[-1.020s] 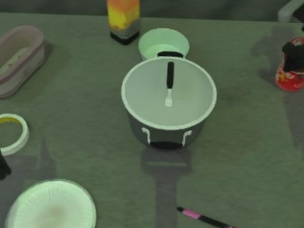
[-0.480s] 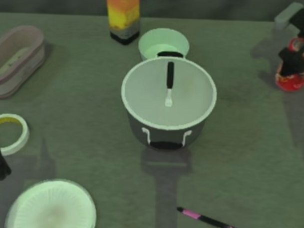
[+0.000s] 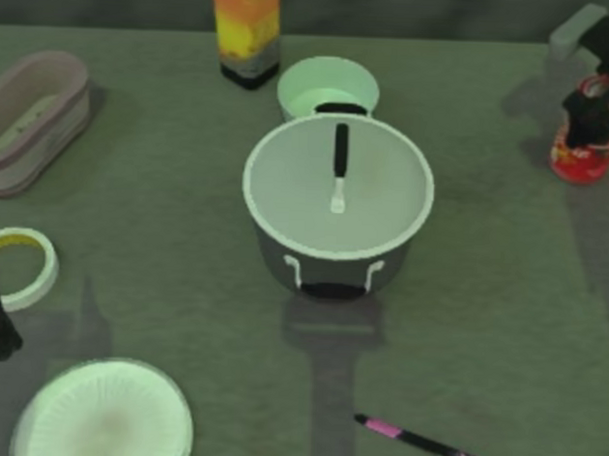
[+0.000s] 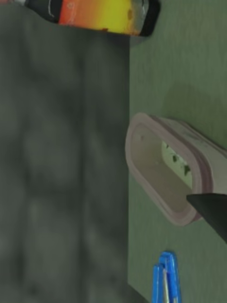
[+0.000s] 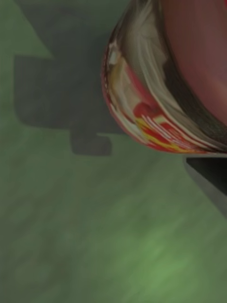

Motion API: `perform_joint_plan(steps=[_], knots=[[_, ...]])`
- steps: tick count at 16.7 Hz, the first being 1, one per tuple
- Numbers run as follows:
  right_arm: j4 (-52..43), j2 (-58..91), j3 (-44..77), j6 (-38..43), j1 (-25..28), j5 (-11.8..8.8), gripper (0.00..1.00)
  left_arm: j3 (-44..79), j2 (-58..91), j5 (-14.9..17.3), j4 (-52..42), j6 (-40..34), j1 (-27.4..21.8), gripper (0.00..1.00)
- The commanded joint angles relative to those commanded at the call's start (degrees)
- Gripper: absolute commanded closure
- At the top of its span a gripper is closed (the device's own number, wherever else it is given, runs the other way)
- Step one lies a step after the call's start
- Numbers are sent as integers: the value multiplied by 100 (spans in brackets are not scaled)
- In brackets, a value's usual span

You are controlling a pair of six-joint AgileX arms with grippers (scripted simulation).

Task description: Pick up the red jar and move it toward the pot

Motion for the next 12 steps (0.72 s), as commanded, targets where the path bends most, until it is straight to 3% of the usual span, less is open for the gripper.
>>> perform_joint_plan(steps=[3, 12], knots=[[0, 0, 0, 0, 0, 0, 98, 0, 0, 0, 0, 0, 0, 0], [-3, 1, 1, 9, -22, -1, 100, 0, 0, 0, 0, 0, 0, 0]])
